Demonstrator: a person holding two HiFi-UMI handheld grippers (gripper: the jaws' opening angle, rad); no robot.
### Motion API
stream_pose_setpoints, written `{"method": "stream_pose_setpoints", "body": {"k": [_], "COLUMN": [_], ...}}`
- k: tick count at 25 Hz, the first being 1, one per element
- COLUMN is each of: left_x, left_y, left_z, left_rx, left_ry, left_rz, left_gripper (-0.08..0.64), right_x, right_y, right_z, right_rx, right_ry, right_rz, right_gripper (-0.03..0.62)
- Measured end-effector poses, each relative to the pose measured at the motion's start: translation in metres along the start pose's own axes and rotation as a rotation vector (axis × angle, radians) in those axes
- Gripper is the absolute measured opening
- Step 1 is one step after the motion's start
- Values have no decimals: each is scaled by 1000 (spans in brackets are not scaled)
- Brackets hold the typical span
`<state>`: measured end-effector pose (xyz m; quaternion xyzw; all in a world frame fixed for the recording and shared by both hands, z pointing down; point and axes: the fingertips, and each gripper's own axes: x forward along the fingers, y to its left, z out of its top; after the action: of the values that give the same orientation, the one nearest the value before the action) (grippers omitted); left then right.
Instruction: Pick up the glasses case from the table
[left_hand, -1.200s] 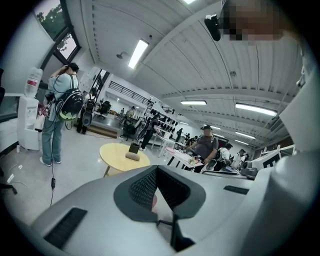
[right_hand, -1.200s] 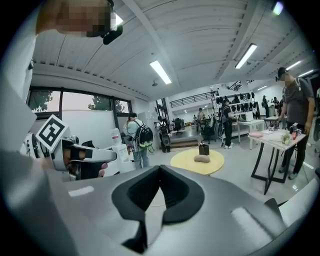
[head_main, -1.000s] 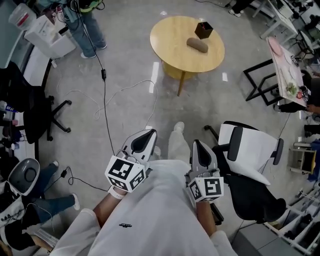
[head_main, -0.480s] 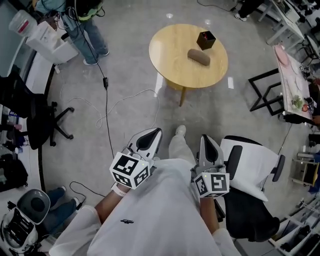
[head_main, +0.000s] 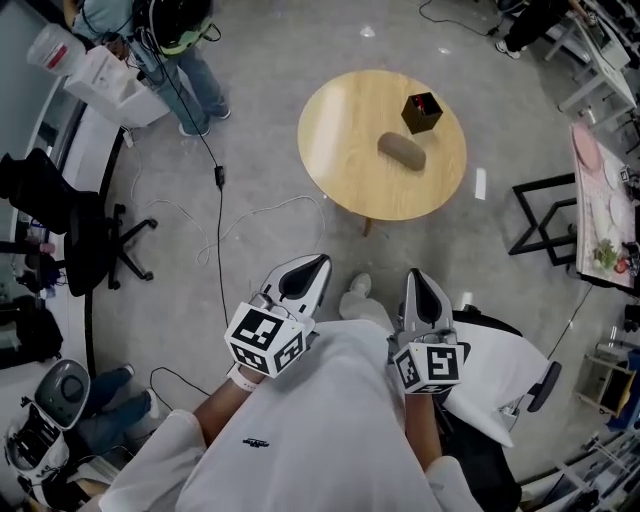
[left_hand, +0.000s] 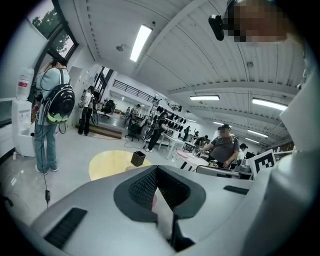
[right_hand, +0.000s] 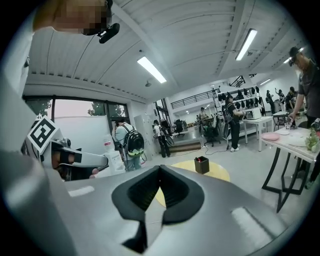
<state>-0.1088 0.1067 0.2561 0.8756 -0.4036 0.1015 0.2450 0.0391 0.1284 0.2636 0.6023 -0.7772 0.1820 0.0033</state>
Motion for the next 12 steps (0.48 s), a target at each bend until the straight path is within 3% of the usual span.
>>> {"method": "stream_pose_setpoints", "body": {"k": [12], "left_x": [113], "left_y": [-11], "left_z": [33], "left_rx": [-4], "left_ry": [28], "left_rz": [52], "left_gripper": [8], "right_x": [75], "right_y": [-103], "right_z": [23], "right_rx": [40], "right_ry": [42], "right_rz": [50], "right_gripper": [11]}}
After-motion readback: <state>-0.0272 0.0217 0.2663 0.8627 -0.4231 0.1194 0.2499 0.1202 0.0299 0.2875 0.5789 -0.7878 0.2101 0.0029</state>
